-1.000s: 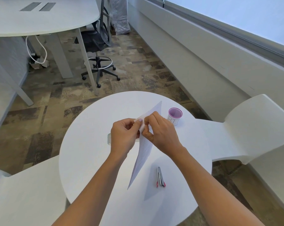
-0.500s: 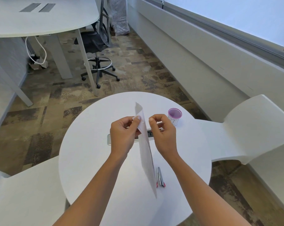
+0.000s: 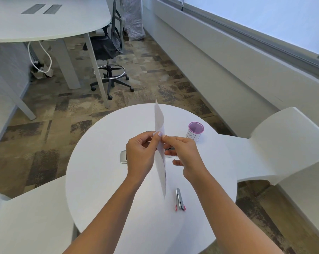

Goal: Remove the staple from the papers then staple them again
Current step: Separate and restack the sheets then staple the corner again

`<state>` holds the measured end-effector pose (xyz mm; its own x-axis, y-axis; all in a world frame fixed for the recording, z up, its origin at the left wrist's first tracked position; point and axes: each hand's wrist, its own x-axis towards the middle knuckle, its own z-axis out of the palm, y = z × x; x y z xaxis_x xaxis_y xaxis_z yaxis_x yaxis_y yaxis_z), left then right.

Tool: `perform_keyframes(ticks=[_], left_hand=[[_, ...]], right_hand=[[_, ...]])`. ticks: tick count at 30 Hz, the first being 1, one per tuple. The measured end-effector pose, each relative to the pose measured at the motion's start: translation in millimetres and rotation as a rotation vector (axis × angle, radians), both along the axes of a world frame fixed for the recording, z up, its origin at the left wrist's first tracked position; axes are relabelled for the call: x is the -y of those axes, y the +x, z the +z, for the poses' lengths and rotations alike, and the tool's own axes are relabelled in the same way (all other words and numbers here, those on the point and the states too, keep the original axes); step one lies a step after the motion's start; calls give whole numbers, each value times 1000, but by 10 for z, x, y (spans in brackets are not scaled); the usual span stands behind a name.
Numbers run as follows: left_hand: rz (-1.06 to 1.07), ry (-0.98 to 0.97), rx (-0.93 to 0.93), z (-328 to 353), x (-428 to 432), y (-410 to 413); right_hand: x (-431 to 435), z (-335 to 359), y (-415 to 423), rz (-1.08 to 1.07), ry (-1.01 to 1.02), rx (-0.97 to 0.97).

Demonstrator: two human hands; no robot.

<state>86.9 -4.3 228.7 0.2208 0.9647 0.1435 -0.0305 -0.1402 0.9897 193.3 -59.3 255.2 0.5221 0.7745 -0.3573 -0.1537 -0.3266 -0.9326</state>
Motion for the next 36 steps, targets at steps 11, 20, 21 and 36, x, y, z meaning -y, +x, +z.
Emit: perform_keyframes(ticks=[11, 20, 21, 36], left_hand=[[-34, 89, -12, -15, 7, -6], [-55, 79, 24, -73, 22, -17], [-53, 73, 32, -80, 23, -16], [-67, 57, 79, -191, 8, 75]], right_hand=[[-9, -32, 92, 49, -78, -302], [-46, -79, 137, 68, -101, -348], [-47, -82, 141, 72, -100, -337], [-107, -132, 177, 45, -23, -104]])
